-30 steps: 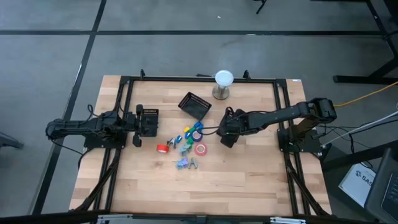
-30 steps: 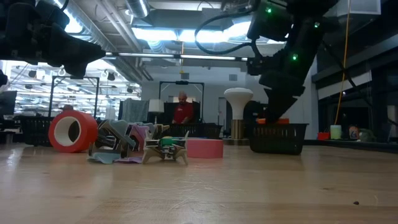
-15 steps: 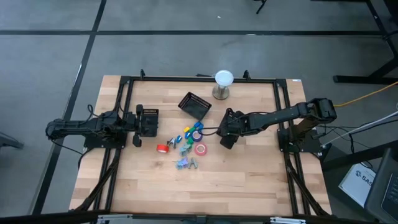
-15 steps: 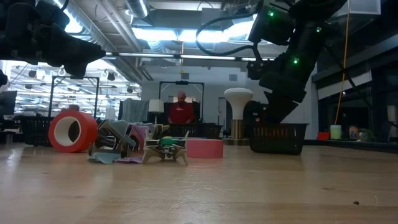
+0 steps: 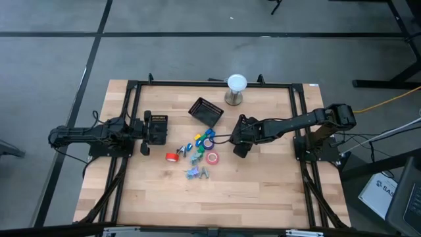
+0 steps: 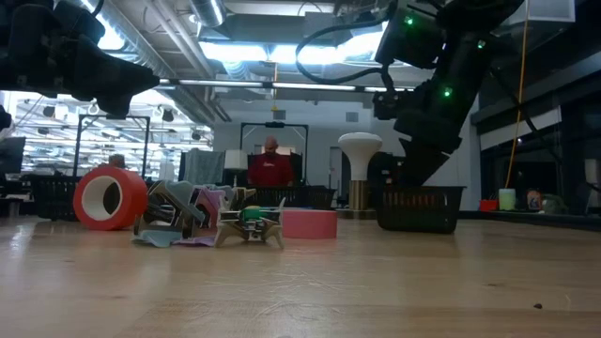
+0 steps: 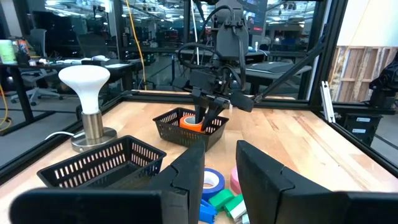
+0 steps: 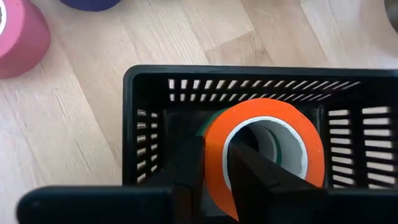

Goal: Pick and place Stapler, Stapler remover, tape
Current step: Put the orange tape into the right black bin, then put the pink tape into the right black bin

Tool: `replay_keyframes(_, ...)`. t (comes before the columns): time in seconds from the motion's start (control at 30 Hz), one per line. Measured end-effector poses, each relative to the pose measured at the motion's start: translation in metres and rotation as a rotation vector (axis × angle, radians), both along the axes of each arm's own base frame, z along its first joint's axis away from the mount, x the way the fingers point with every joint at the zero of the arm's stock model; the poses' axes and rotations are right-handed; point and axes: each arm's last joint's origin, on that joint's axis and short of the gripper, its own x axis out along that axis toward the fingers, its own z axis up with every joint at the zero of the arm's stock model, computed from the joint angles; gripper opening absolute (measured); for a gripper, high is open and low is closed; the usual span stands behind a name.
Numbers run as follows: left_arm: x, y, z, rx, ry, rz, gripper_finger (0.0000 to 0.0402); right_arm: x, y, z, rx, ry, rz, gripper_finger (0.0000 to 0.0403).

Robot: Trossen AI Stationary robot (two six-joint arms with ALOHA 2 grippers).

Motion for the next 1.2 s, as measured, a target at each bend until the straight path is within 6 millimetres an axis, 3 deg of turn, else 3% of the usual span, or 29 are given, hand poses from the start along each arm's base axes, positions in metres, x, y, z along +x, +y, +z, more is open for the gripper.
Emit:
replay_keyframes(0.23,0.000,0.000,0.000,0.000,0.000,0.000,0.0088,0.000,0.000,0.000,-0.001,0.001,0.002,0.0083)
replay_keyframes(0.67,0.000,0.000,0.000,0.000,0.001,0.000,0.0088,0.001,0.000,0.003,-0.005,0.003,0.013,0.0194)
replay_keyframes(1.2,0.000,0.000,0.000,0.000,0.001,0.000,0.0088,0.023,0.003,0.051,-0.006,-0.040,0.050,0.0173)
